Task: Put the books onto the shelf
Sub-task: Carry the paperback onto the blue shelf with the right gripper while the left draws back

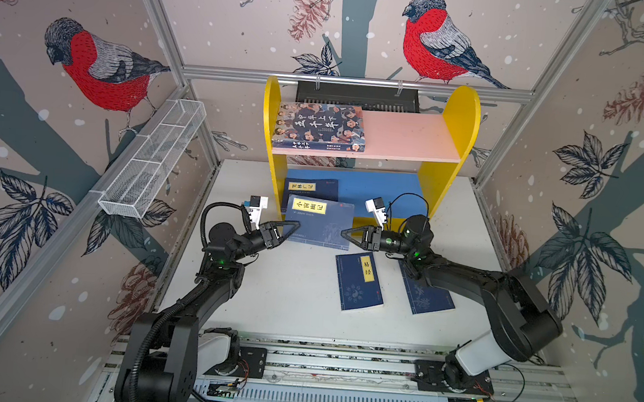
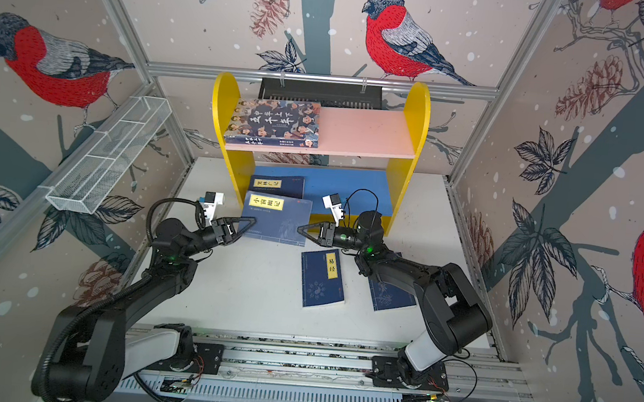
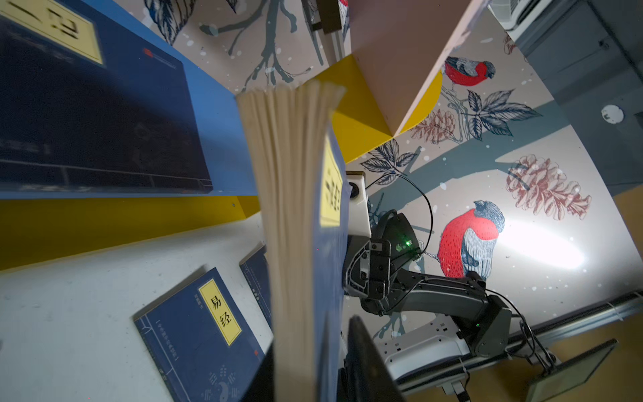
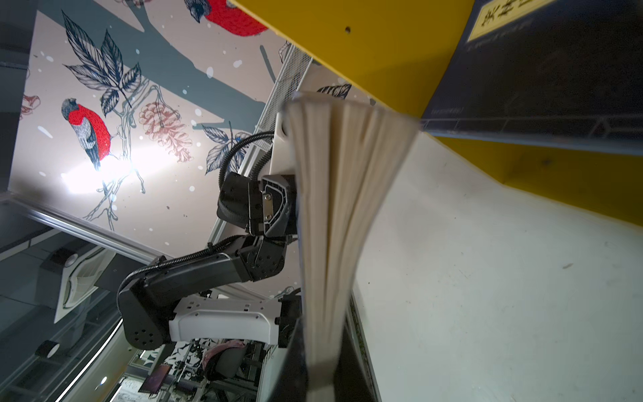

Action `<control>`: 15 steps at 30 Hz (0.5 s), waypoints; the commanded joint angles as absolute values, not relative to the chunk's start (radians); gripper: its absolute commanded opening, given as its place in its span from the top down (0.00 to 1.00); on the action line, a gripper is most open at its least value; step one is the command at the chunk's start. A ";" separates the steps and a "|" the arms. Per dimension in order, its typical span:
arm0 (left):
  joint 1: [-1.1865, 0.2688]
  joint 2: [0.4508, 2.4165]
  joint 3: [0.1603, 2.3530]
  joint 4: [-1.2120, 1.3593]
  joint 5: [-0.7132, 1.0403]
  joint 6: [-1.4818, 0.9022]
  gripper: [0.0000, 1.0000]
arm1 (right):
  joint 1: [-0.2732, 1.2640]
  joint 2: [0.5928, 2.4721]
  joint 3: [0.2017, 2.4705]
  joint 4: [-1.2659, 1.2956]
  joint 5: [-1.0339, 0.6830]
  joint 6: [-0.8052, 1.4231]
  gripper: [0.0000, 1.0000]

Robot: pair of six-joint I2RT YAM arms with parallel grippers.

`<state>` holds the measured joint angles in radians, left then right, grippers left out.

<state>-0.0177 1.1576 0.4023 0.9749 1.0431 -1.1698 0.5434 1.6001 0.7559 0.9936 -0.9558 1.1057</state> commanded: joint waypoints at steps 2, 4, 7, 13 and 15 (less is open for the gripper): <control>-0.008 1.154 0.402 0.985 1.048 -1.137 0.47 | 0.543 1.628 0.792 1.104 -0.986 1.152 1.00; 0.000 1.153 0.405 0.965 1.046 -1.118 0.39 | 0.539 1.642 0.806 1.104 -0.995 1.154 0.99; 0.022 1.131 0.416 0.855 1.034 -1.046 0.37 | 0.516 1.658 0.830 1.067 -1.013 1.136 0.99; 0.112 1.071 0.460 0.580 1.013 -0.868 0.36 | 0.456 1.694 0.937 0.813 -1.021 0.988 0.99; 0.122 1.059 0.456 0.571 1.012 -0.860 0.36 | 0.452 1.726 1.007 0.683 -1.023 0.915 1.00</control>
